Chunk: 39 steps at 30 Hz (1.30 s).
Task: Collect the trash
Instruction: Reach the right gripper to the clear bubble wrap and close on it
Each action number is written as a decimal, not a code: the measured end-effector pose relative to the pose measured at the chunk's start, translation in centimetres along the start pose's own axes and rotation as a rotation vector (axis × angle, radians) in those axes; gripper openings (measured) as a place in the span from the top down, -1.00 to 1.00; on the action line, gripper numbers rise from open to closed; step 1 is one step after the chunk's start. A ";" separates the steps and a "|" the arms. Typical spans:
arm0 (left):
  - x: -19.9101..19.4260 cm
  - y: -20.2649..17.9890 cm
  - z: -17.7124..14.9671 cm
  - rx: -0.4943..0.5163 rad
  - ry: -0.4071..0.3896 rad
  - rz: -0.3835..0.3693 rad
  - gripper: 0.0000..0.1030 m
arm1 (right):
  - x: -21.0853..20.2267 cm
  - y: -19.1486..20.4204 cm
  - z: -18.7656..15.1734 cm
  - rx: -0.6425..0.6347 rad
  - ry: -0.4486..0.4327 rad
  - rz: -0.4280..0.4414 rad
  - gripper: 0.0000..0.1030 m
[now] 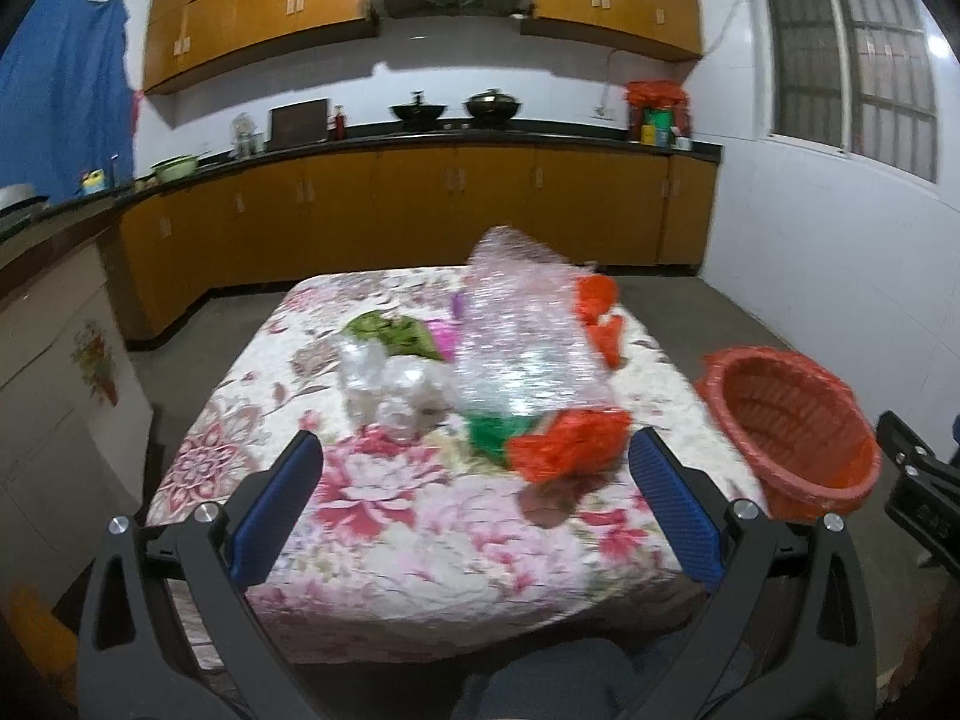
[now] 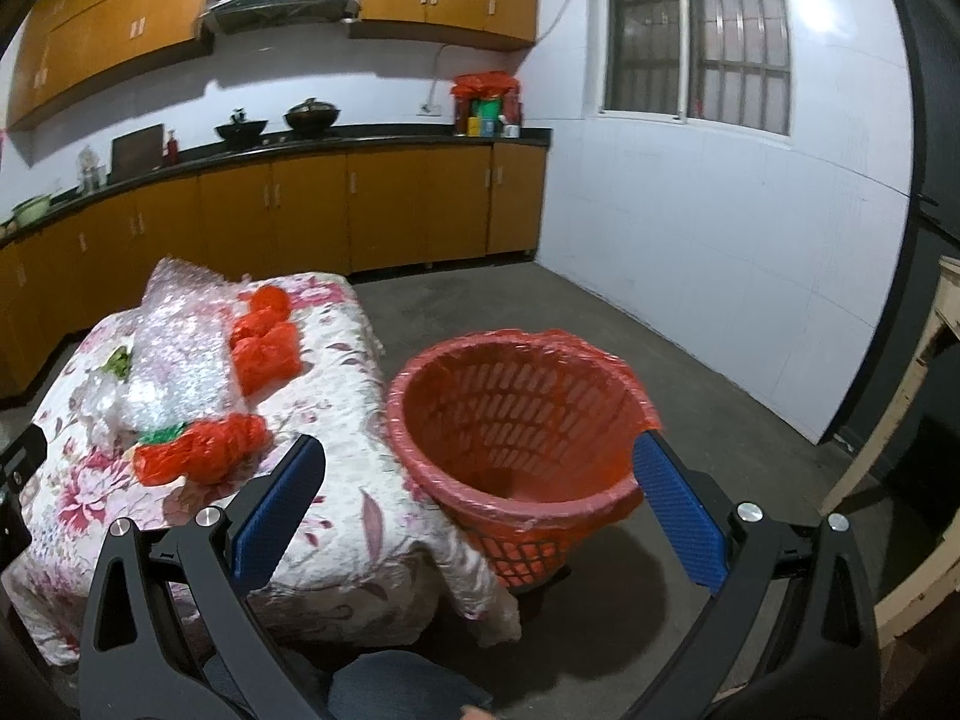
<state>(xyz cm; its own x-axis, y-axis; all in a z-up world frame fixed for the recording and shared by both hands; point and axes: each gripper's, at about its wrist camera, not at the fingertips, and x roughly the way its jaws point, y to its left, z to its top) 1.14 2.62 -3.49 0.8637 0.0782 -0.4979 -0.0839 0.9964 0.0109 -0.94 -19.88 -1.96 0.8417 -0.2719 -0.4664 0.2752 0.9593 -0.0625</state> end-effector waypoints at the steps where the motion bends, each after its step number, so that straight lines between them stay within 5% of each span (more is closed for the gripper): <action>1: 0.3 0.6 0.1 -0.011 0.003 0.016 -0.92 | 0.3 0.6 0.0 -0.007 0.004 0.013 -0.97; 10: 3.0 7.1 0.4 -0.114 0.037 0.118 -0.92 | 4.0 7.0 2.3 -0.070 0.042 0.232 -0.96; 15: 4.6 9.7 0.5 -0.138 0.043 0.136 -0.92 | 7.8 12.7 4.0 -0.137 0.087 0.362 -0.75; 21: 7.1 11.6 1.2 -0.148 0.051 0.154 -0.92 | 12.9 17.8 4.5 -0.200 0.159 0.401 -0.65; 30: 11.1 12.8 1.3 -0.152 0.093 0.150 -0.92 | 18.1 19.0 3.8 -0.200 0.279 0.410 -0.70; 32: 11.9 12.8 1.3 -0.154 0.104 0.139 -0.92 | 18.3 19.4 3.3 -0.218 0.300 0.445 -0.07; 35: 12.6 12.5 1.3 -0.154 0.113 0.122 -0.92 | 18.2 19.3 2.9 -0.219 0.313 0.485 0.61; 37: 12.9 12.4 1.4 -0.149 0.114 0.112 -0.92 | 17.8 18.9 2.9 -0.205 0.309 0.517 0.84; 39: 13.1 12.1 1.5 -0.141 0.114 0.105 -0.91 | 17.4 18.8 3.1 -0.200 0.293 0.535 0.87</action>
<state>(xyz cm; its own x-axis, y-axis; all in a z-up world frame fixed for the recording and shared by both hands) 12.15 15.78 -8.57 0.7855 0.1693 -0.5953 -0.2461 0.9680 -0.0494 20.38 -6.79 -8.50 0.6694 0.2526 -0.6987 -0.2634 0.9600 0.0948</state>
